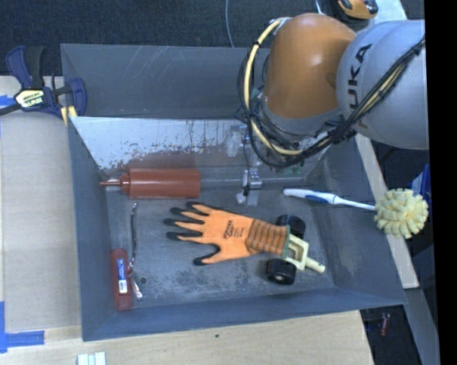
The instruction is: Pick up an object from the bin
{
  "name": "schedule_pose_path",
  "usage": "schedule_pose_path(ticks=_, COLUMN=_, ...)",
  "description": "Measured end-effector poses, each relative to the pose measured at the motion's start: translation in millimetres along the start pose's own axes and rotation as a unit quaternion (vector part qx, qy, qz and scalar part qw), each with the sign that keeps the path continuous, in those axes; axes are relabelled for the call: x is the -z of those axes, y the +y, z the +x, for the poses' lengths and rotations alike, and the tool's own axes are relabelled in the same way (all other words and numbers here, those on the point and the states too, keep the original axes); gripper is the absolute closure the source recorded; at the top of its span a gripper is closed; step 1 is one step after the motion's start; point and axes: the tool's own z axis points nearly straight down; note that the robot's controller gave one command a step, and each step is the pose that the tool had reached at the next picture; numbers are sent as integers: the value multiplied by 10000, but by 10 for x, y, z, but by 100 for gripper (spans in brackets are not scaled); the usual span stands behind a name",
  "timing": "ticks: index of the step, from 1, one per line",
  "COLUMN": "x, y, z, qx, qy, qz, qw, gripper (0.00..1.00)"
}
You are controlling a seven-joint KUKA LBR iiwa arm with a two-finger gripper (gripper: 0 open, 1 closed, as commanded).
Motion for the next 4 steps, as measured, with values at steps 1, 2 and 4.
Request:
schedule_pose_path(ticks=1, x=55, y=-2, z=-13, qx=-3, qy=-42, qz=-1, qw=10000, gripper=0)
schedule_pose_path(ticks=2, x=-55, y=-18, z=179, qx=-151, qy=-86, qz=-5, qw=9998, gripper=0)
schedule_pose_path(ticks=4, x=-215, y=91, z=439, qx=1313, qy=-70, qz=5, qw=9913, gripper=0)
